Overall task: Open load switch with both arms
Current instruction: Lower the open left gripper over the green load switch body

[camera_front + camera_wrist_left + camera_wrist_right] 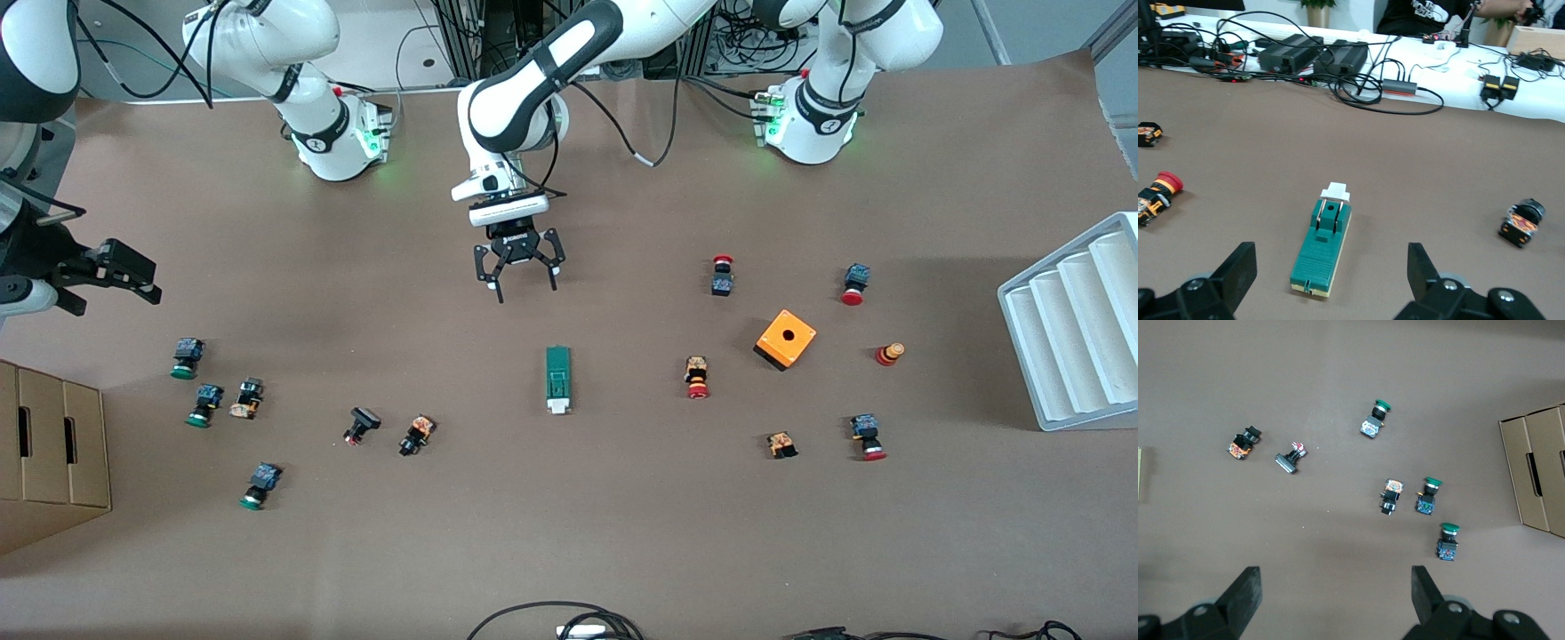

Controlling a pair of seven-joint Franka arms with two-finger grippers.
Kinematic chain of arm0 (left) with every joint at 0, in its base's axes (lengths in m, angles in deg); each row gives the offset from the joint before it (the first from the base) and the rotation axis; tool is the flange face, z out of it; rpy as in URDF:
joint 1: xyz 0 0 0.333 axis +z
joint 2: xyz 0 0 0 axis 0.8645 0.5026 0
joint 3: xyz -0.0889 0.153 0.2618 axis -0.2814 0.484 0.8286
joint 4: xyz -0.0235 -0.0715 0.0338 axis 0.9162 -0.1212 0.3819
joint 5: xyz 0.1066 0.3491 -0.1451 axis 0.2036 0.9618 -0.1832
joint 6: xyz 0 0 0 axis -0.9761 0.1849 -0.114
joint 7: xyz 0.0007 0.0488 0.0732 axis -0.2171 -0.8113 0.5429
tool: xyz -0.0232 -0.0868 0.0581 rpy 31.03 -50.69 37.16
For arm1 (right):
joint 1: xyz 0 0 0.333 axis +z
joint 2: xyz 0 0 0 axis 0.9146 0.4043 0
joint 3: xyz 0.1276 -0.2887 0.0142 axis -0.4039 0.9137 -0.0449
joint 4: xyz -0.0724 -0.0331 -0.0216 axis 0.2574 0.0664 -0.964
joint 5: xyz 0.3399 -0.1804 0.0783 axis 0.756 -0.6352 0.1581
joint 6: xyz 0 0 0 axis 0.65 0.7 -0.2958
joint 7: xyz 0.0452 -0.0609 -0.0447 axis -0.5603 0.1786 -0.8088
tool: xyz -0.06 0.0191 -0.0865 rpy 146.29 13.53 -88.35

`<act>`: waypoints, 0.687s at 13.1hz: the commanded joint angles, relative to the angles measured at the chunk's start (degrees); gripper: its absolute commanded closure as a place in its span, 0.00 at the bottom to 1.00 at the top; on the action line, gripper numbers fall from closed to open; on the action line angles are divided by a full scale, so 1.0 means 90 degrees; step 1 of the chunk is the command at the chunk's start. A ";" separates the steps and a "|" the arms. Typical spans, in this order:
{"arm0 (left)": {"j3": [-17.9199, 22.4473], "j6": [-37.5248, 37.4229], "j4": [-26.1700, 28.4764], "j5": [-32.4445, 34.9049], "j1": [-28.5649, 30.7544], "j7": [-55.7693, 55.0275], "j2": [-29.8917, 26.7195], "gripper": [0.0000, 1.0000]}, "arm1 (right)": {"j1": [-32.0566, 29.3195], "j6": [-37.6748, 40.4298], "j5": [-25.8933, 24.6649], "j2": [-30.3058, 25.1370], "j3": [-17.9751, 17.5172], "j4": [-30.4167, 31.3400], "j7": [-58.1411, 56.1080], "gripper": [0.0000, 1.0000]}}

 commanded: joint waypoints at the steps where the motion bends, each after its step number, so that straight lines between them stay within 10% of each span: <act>1: 0.0059 0.0374 0.0704 0.0163 0.0005 -0.0183 -0.0596 0.00 | 0.0010 0.0008 -0.0183 0.0067 -0.0015 -0.0147 0.0000 0.00; 9: 0.0098 0.0833 0.1593 0.0446 0.0200 -0.0193 -0.0909 0.00 | 0.0010 0.0008 -0.0173 0.0067 -0.0015 -0.0147 0.0000 0.00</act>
